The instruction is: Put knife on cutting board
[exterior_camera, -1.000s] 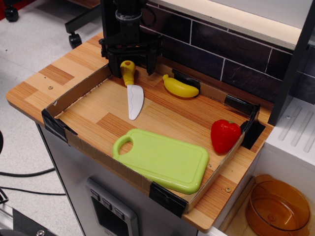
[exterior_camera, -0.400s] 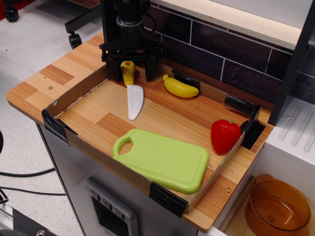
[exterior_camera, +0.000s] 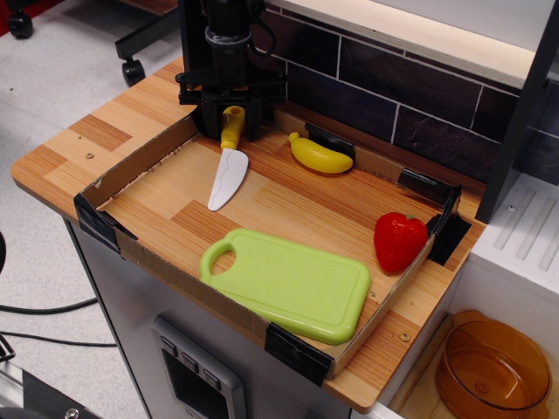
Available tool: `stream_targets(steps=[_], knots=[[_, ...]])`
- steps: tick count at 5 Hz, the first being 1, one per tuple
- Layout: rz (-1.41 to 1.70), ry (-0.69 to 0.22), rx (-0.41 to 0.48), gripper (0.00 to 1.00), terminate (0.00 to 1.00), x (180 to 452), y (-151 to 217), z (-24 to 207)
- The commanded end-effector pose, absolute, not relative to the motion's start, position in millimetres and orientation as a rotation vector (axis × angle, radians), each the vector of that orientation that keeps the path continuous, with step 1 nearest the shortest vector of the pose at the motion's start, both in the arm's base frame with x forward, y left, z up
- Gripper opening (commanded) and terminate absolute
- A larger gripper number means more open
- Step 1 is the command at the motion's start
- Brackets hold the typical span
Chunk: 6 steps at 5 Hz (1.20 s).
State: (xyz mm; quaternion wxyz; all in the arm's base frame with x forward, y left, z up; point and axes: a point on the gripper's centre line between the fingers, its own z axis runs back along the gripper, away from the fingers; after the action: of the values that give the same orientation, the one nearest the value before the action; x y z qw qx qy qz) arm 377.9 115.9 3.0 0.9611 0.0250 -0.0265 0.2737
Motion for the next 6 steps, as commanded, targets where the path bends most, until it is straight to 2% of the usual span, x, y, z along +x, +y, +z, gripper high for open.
stream_targets(steps=[1,2,3,4,5,6], knots=[[0.526,-0.138,0.031,0.00,0.00,375.0,124.8,49.0],[0.633,-0.213,-0.015,0.00,0.00,371.5,122.8,80.1],[0.825,-0.195,-0.050,0.00,0.00,360.7,111.3,95.4],[0.981,-0.229,0.003,0.00,0.00,341.8,86.1,95.9],[1.110,-0.191,-0.014,0.00,0.00,322.7,56.8,90.3],[1.193,-0.100,-0.016,0.00,0.00,305.6,31.4,80.8]])
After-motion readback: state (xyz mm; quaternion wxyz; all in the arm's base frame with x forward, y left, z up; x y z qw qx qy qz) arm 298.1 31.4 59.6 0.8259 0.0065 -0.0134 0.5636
